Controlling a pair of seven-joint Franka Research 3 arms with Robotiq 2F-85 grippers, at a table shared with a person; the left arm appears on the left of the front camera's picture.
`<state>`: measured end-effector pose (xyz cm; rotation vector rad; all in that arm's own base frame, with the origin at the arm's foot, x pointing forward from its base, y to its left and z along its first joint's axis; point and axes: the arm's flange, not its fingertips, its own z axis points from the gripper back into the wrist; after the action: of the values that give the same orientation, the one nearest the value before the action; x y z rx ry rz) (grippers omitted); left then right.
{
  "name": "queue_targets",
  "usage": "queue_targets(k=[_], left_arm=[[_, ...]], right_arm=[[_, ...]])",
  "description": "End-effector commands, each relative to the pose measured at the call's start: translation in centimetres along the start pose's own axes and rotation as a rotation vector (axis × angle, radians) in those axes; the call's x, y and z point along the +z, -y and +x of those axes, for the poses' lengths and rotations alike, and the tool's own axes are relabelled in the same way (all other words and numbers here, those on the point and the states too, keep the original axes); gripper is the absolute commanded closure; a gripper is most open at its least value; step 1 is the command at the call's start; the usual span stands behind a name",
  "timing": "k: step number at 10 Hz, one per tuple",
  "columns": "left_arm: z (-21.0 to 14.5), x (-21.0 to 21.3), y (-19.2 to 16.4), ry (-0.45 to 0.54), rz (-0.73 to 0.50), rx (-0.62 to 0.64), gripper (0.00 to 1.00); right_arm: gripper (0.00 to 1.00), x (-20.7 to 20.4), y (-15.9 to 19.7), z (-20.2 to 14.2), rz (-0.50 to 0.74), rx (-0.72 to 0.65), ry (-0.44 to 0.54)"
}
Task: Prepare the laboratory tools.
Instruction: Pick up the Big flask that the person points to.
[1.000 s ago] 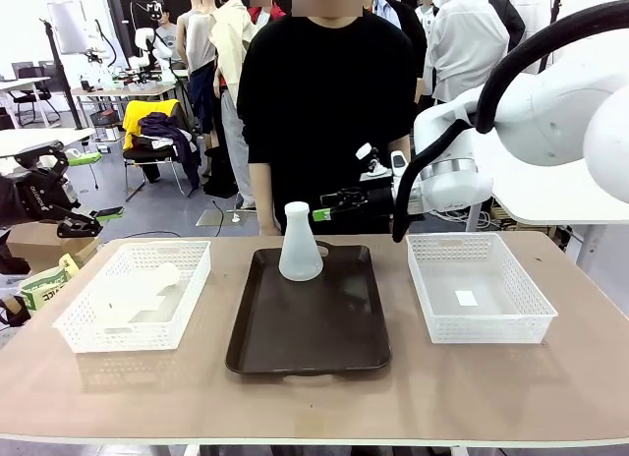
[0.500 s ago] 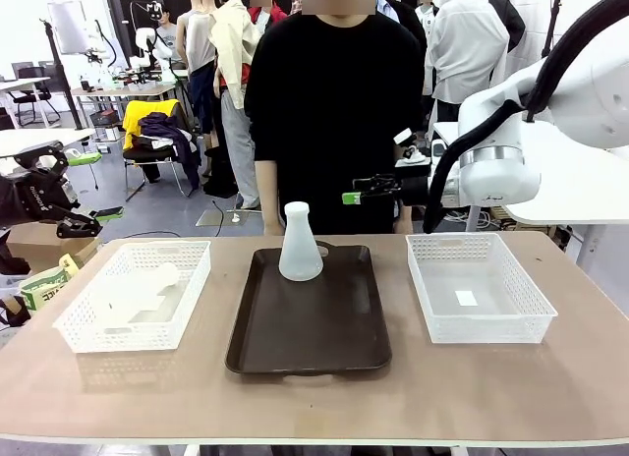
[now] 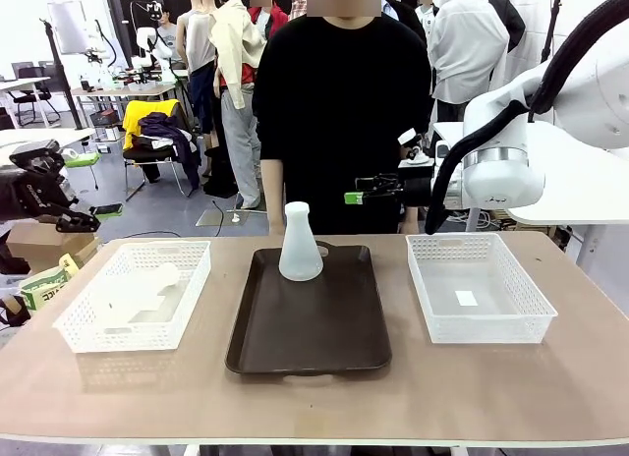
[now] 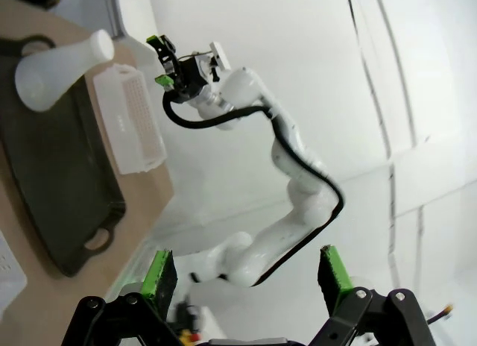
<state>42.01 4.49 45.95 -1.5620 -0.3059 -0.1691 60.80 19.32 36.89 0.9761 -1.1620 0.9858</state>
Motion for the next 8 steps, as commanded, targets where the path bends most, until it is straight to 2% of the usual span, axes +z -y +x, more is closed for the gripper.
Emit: queue_targets(k=[1, 2, 4, 5, 7, 8], left_arm=[[-1.0, -0.5, 2.8, -0.003, 0.158, -0.275, 0.0], [-0.8, -1.0, 3.8, -0.039, 0.3, -0.421, 0.0], [-0.7, -2.0, 5.6, -0.129, 0.574, -0.592, 0.0], [-0.9, -2.2, 6.3, -0.159, 0.622, -0.645, 0.0], [-1.3, -2.5, 7.1, -0.162, 0.567, -0.639, 0.0], [0.0, -1.9, 7.7, -0.182, 0.571, -0.652, 0.0]], right_arm=[[0.0, -0.2, 0.3, 0.1, 0.003, -0.01, -0.013], [0.0, -0.2, 0.3, 0.1, 0.003, -0.01, -0.013], [0.0, -0.2, 0.3, 0.1, 0.003, -0.01, -0.013], [0.0, -0.2, 0.3, 0.1, 0.003, -0.01, -0.013], [0.0, -0.2, 0.3, 0.1, 0.003, -0.01, -0.013], [0.0, -0.2, 0.3, 0.1, 0.003, -0.01, -0.013]])
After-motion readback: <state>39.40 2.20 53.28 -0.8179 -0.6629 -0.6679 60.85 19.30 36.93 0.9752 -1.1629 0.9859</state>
